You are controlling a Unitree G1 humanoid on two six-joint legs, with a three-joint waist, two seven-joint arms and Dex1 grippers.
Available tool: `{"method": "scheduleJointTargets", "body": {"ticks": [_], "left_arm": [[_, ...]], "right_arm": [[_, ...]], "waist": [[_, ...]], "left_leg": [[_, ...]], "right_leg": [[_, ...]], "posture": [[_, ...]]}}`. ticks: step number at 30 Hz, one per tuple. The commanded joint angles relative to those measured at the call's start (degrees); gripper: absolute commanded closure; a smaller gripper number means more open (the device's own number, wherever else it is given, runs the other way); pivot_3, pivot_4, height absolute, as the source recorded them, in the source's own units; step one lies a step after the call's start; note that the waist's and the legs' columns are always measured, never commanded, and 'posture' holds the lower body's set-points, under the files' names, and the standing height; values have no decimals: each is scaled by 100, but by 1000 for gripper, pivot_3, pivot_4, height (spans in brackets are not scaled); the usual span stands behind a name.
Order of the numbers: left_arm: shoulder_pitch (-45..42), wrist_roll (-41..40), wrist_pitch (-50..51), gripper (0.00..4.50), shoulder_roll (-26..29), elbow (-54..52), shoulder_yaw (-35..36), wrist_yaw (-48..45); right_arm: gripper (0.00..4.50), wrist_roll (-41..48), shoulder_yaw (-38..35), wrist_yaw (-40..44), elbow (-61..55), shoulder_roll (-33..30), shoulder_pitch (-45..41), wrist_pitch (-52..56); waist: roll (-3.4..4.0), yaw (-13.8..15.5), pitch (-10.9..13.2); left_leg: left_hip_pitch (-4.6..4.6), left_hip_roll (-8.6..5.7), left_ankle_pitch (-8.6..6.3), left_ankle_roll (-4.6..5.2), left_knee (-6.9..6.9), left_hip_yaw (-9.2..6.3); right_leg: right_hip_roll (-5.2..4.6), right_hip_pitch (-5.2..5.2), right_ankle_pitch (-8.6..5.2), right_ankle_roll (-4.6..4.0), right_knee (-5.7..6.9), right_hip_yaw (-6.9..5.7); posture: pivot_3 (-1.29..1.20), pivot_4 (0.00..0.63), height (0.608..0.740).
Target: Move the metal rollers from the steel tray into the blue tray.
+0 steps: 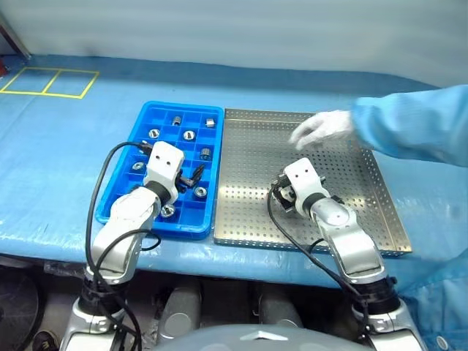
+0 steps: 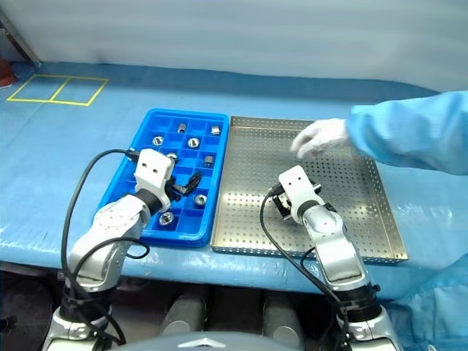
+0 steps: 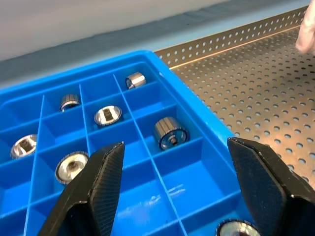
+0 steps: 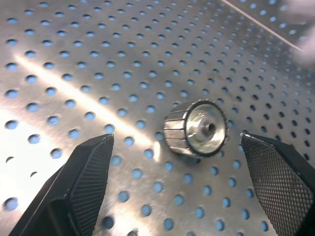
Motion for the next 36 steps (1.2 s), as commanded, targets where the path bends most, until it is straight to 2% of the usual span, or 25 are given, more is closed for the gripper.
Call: {"method": "scheduleJointTargets", "body": {"ticks": [1,8,22,25,31,36], "left_arm": [[-208,-59,-249,858,-85,68,-166,-162],[-364,-395,-554,858,-253,452,-464,-819],[-207,-349,-543,858,-218,377,-417,-740],[-119,-344,-518,858,-196,299,-362,-647],[-67,-348,-478,858,-169,300,-289,-487],[-34,-412,-450,858,-121,244,-273,-495]], "right_arm": [[150,101,-181,-5,-321,54,-7,77],[150,347,-898,-518,421,684,-353,-433],[150,665,-1187,-712,2160,1057,-1109,-1180],[722,689,-1171,-754,2329,1059,-1192,-1169],[2632,683,-1170,-841,2306,1037,-1243,-1160],[2653,717,-1069,-765,2007,1010,-1224,-1131]], "waist": [[0,-6,0],[0,-67,0],[1,-127,0],[1,-104,0],[1,-83,0],[1,-64,0]], "left_leg": [[-1,-1,0,0,3,1],[-2,-1,0,0,17,2],[1,-1,1,2,15,1],[1,-1,1,2,15,1],[1,-1,1,2,15,1],[1,-1,1,2,14,1]], "right_leg": [[-1,0,1,2,0,1],[0,5,6,10,1,2],[2,7,10,11,3,6],[2,7,10,11,2,6],[2,7,11,11,4,6],[3,7,11,11,2,7]], "posture": [[169,150,740],[136,150,740],[197,150,740],[214,150,740],[218,150,740],[213,150,740]]}}
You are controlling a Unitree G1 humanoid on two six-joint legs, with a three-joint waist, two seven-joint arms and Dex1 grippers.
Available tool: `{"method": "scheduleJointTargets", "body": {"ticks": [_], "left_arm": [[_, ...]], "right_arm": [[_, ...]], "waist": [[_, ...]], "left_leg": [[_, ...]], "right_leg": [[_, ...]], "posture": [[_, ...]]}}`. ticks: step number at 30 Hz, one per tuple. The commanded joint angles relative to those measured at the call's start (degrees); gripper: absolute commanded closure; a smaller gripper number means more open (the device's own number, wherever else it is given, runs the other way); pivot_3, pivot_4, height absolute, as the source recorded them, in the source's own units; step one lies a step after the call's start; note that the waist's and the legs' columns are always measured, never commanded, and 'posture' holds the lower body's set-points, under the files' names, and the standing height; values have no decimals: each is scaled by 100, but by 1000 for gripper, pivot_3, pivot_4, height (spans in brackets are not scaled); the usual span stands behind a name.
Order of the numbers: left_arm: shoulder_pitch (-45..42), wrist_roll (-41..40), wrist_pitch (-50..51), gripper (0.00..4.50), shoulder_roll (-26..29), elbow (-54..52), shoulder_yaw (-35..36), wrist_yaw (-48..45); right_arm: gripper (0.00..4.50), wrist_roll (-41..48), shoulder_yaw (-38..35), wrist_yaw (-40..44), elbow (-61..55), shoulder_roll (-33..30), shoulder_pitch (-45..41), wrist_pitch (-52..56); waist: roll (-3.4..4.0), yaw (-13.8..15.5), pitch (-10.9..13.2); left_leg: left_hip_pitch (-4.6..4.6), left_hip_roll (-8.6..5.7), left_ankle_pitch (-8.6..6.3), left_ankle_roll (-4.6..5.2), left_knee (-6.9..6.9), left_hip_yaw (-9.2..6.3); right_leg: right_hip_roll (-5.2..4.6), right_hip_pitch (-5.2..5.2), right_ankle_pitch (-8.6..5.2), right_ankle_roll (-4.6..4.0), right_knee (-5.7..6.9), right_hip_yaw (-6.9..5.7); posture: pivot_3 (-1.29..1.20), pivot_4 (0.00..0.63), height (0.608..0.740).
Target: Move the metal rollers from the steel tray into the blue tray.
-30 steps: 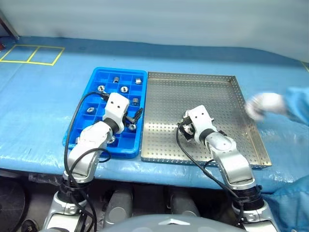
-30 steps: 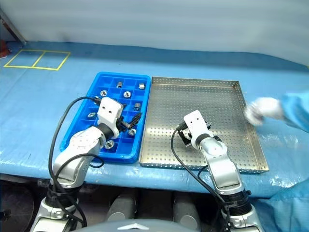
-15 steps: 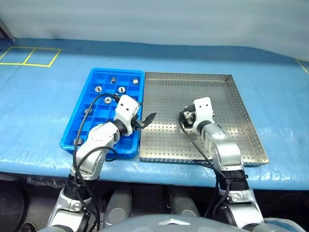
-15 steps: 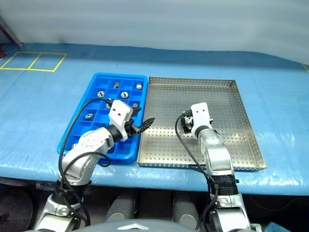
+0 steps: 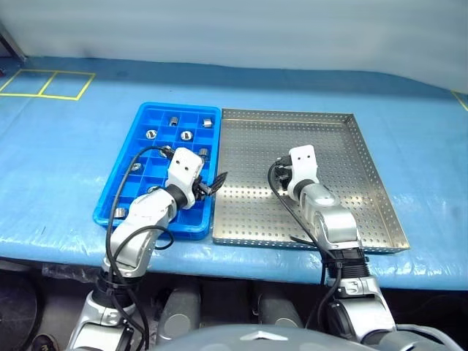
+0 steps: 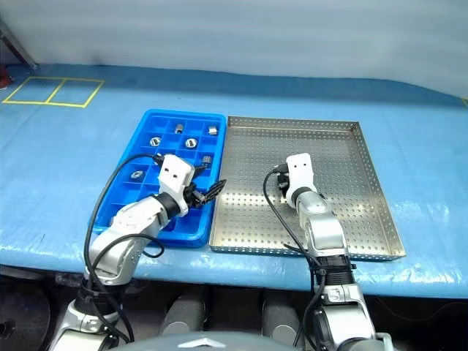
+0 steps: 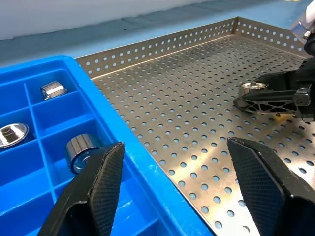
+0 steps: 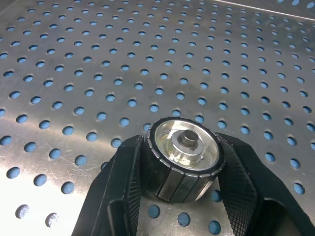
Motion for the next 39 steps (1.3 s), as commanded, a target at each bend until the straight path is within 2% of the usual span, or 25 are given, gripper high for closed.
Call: {"method": "scheduleJointTargets", "body": {"ticks": [1,8,12,20,30,35,37,38,39], "left_arm": [[38,-62,19,858,58,-363,115,-13],[587,26,611,858,374,-1087,671,375],[819,276,1040,858,410,-1465,1058,895],[1223,491,1478,858,227,-1936,1545,1503],[1694,404,1560,858,108,-2301,1603,1518],[1704,395,1582,858,128,-2313,1515,1474],[1674,405,1579,858,134,-2283,1487,1473],[1668,408,1578,858,132,-2277,1481,1476],[1662,406,1574,858,130,-2266,1474,1473]], "right_arm": [[2653,74,60,124,-509,-46,-92,-26],[2653,371,757,969,-1145,-31,-497,176],[2653,461,1135,1273,-977,163,-880,107],[2653,314,1758,1628,333,655,-1677,-525],[2653,244,1862,1887,1338,996,-2052,-1033],[2653,208,1761,1882,1835,1105,-2188,-1147],[1925,195,1706,1843,1920,1105,-2231,-1202],[1761,215,1676,1848,1893,1108,-2228,-1227],[1414,244,1631,1830,1806,1117,-2211,-1230]], "waist": [[0,0,0],[2,-81,1],[2,-29,1],[2,264,1],[2,632,1],[2,723,1],[2,748,1],[2,758,1],[2,765,1]], "left_leg": [[0,0,0,0,-1,0],[3,4,0,0,-6,0],[4,8,0,0,-5,-4],[2,7,0,-1,-8,-7],[3,8,2,-6,-27,-8],[3,8,1,-7,-30,-7],[3,8,2,-8,-31,-7],[3,8,2,-9,-31,-7],[2,8,2,-9,-32,-7]], "right_leg": [[0,0,0,0,0,0],[4,-4,-1,-2,3,0],[8,-3,1,-7,8,-3],[9,-4,1,-9,1,-7],[10,-12,-5,-19,0,-11],[10,-15,-6,-20,0,-12],[10,-15,-7,-20,-1,-13],[10,-15,-7,-20,-2,-13],[10,-15,-7,-20,-3,-13]], "posture": [[204,150,740],[237,150,740],[295,150,740],[393,150,740],[459,150,740],[461,150,740],[461,150,740],[457,150,740],[450,150,740]]}}
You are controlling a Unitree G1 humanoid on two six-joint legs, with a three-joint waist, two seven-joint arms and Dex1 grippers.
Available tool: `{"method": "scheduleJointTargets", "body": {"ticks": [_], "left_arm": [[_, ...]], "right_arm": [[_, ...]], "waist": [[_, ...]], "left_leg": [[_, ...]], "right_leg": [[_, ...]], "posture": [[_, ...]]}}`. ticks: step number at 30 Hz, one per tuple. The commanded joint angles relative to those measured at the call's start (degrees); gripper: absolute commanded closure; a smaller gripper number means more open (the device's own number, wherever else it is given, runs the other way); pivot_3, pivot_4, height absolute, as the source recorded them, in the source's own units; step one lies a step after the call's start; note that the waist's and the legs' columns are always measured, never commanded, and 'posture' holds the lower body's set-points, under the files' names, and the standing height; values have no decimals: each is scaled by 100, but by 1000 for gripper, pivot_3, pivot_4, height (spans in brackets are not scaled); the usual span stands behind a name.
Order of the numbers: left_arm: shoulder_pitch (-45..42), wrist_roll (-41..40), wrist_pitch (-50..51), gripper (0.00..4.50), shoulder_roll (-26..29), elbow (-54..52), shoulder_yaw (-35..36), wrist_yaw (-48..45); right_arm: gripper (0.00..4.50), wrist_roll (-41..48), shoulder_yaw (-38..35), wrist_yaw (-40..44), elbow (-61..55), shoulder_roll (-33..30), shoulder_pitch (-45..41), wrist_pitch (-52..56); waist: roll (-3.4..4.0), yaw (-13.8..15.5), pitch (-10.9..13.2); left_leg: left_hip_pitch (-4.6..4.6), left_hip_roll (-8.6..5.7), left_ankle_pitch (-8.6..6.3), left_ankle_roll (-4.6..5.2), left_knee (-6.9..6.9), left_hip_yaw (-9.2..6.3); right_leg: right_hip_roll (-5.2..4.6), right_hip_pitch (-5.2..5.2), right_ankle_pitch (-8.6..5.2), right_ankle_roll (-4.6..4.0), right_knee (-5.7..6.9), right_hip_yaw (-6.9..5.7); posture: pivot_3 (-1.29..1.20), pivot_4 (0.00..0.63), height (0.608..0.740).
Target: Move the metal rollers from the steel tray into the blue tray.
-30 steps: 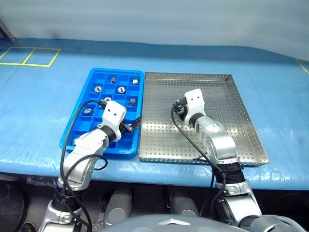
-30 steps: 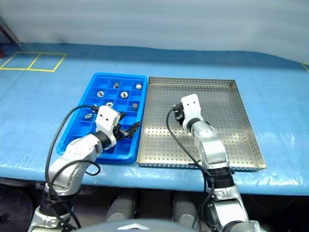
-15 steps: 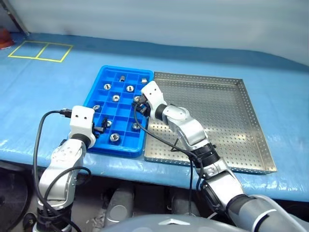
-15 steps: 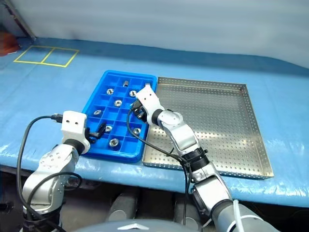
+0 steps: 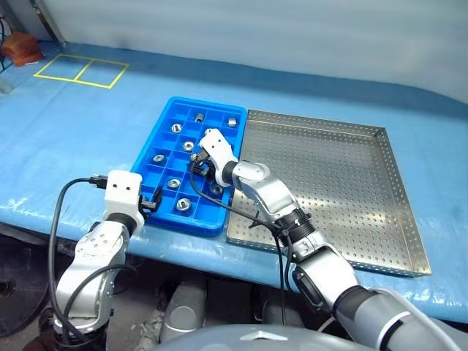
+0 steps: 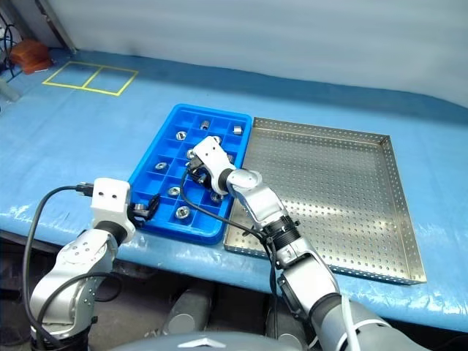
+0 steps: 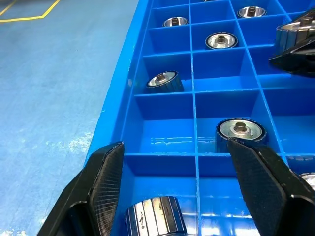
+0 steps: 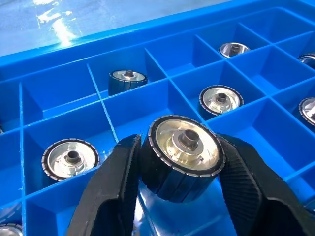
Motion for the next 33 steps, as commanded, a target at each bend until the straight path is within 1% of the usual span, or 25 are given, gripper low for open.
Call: {"method": "scheduleJointTargets", "body": {"ticks": [1,2,6,8,11,12,14,17,18,21,24,26,29,30,31,33], "left_arm": [[-70,-9,-57,858,22,-220,-34,-44],[-94,-38,-108,858,27,-199,-86,-98],[-252,-111,-318,858,-17,-110,-318,-259],[-400,-76,-548,858,-20,-5,-523,-341],[-605,-56,-764,858,-54,157,-711,-418],[-745,-49,-875,858,-76,259,-817,-463],[-1009,-68,-1135,858,-138,499,-992,-577],[-1411,-72,-1580,858,-215,989,-1189,-792],[-1509,-98,-1672,858,-235,1127,-1226,-863],[-1725,-133,-1971,858,-215,1583,-1405,-1207],[-1951,-104,-2243,858,-230,2129,-1446,-1413],[-2081,-84,-2353,858,-257,2402,-1460,-1490],[-2213,-75,-2445,858,-294,2710,-1555,-1638],[-2227,-94,-2468,858,-299,2746,-1589,-1700],[-2229,-127,-2461,858,-297,2751,-1611,-1771],[-2226,-151,-2448,503,-281,2743,-1632,-1878]], "right_arm": [[1042,60,-231,-96,-313,52,-125,-201],[760,81,-303,-146,-464,31,-90,-176],[760,202,-558,-222,-1196,-123,160,2],[760,224,-706,-294,-1743,-308,433,94],[760,138,-826,-437,-2273,-563,789,129],[760,27,-870,-503,-2491,-738,995,35],[760,76,-1042,-462,-2894,-1040,1403,-10],[760,94,-1317,-439,-3381,-1538,1993,239],[760,107,-1364,-390,-3498,-1696,2145,311],[760,300,-1388,146,-3950,-2312,2679,345],[760,542,-1720,246,-4286,-2592,3031,491],[760,651,-1899,225,-4408,-2663,3134,559],[158,869,-2065,258,-4552,-2664,3192,629],[44,911,-2063,301,-4599,-2679,3224,618],[44,934,-2040,327,-4661,-2685,3260,595],[0,949,-2019,287,-4728,-2654,3298,530]], "waist": [[0,8,0],[0,10,0],[0,26,0],[0,69,0],[0,89,0],[0,90,0],[0,120,0],[0,91,0],[0,60,0],[0,-107,0],[-1,-337,0],[-1,-493,0],[-1,-694,0],[-1,-760,0],[-1,-801,0],[-1,-859,0]], "left_leg": [[0,0,0,-1,-1,0],[-1,0,0,-1,-2,0],[-2,0,0,-2,-3,0],[-3,0,0,-2,-3,-1],[-5,-1,-1,-4,-3,2],[-4,-1,0,-5,-2,2],[-5,-1,0,-5,-2,2],[-9,-3,0,-5,1,5],[-10,-3,0,-5,2,6],[-11,-4,-1,-4,5,10],[-9,-3,-3,0,3,12],[-9,-3,-3,1,9,13],[-7,-2,-3,2,23,13],[-6,-2,-3,2,27,12],[-7,-2,-3,3,27,14],[-7,-3,-4,3,27,13]], "right_leg": [[0,0,0,0,-1,0],[0,0,0,0,-2,0],[0,-2,-1,-1,-2,-1],[-1,-1,-1,-1,-5,-2],[-3,-1,-1,-1,-8,-2],[-3,-1,-1,-1,-7,-2],[-3,-1,-2,-1,-7,-2],[-6,-2,-2,0,-10,0],[-6,-1,-2,0,-12,0],[-9,1,-1,1,-16,4],[-9,1,-2,2,-16,6],[-8,1,-2,2,-11,7],[-8,6,1,6,-5,8],[-8,9,2,8,-5,8],[-8,9,3,10,-5,9],[-8,9,4,11,-5,10]], "posture": [[450,150,740],[445,150,740],[434,150,740],[415,150,740],[395,150,740],[380,150,740],[357,150,740],[286,150,740],[275,150,740],[217,150,740],[151,150,740],[131,150,740],[98,150,740],[96,150,740],[93,150,740],[91,150,740]]}}
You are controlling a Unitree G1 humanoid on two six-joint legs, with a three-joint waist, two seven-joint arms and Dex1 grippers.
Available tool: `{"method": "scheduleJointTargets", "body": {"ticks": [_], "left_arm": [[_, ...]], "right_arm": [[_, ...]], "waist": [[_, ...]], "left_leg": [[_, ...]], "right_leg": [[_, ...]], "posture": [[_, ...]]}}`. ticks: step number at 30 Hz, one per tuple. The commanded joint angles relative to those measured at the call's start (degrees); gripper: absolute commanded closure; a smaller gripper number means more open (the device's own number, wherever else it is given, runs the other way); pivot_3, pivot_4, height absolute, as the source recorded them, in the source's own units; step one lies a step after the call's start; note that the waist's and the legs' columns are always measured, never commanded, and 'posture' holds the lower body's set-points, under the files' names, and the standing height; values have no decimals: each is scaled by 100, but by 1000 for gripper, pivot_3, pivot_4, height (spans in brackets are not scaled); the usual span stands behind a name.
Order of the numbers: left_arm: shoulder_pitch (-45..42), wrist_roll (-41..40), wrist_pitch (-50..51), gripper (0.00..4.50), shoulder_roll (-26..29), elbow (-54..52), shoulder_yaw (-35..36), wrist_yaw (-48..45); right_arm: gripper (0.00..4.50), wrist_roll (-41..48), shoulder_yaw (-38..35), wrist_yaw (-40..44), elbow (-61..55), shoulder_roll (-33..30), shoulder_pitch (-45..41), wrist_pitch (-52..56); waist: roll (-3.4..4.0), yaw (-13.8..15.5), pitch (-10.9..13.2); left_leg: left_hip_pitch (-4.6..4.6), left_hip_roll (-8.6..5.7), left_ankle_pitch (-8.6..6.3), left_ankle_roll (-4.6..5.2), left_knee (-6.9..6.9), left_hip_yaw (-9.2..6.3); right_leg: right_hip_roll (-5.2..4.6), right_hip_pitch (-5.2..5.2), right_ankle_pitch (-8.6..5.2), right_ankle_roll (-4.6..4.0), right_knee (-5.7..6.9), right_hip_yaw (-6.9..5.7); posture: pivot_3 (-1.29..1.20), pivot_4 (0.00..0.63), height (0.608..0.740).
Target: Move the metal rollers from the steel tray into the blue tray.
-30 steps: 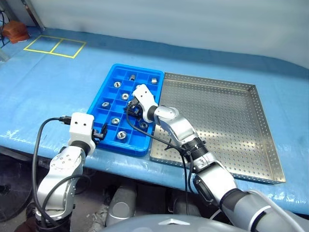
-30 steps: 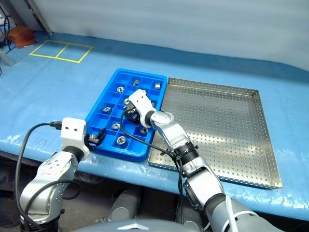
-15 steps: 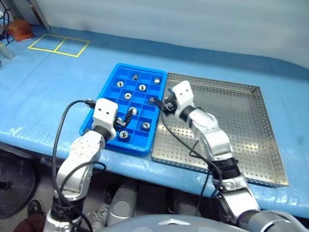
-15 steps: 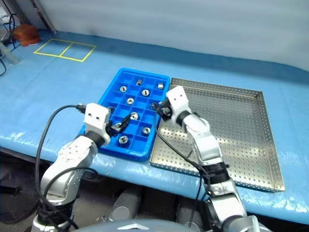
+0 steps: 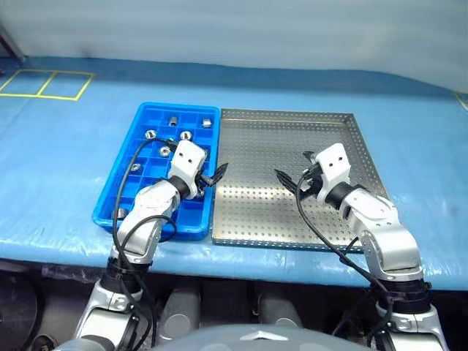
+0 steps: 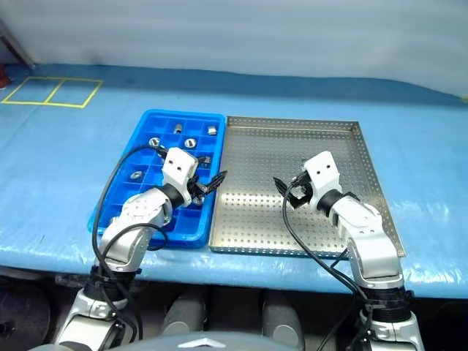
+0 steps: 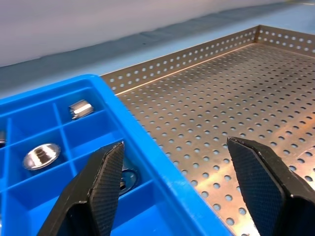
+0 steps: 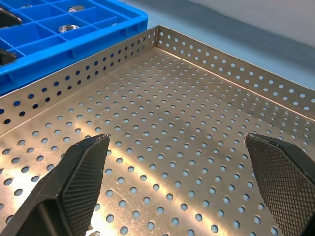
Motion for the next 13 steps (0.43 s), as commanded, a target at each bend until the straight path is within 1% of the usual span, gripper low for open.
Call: {"method": "scheduleJointTargets", "body": {"ticks": [1,2,13], "left_arm": [[-62,-132,-103,310,32,-156,-43,-251],[-45,-149,-84,21,40,-200,-47,-301],[48,-267,107,21,105,-608,-3,-340]], "right_arm": [[0,88,-44,-80,-296,40,25,-117],[0,56,-22,-105,-275,20,38,-126],[0,-9,226,-213,-48,99,-18,-214]], "waist": [[0,-40,0],[0,-57,0],[0,-124,0]], "left_leg": [[0,0,0,0,0,0],[0,0,0,0,0,-1],[0,-1,0,0,8,-1]], "right_leg": [[0,-1,0,0,0,0],[0,-1,0,0,1,0],[1,2,3,6,4,3]], "posture": [[90,150,740],[90,150,740],[98,150,740]]}}
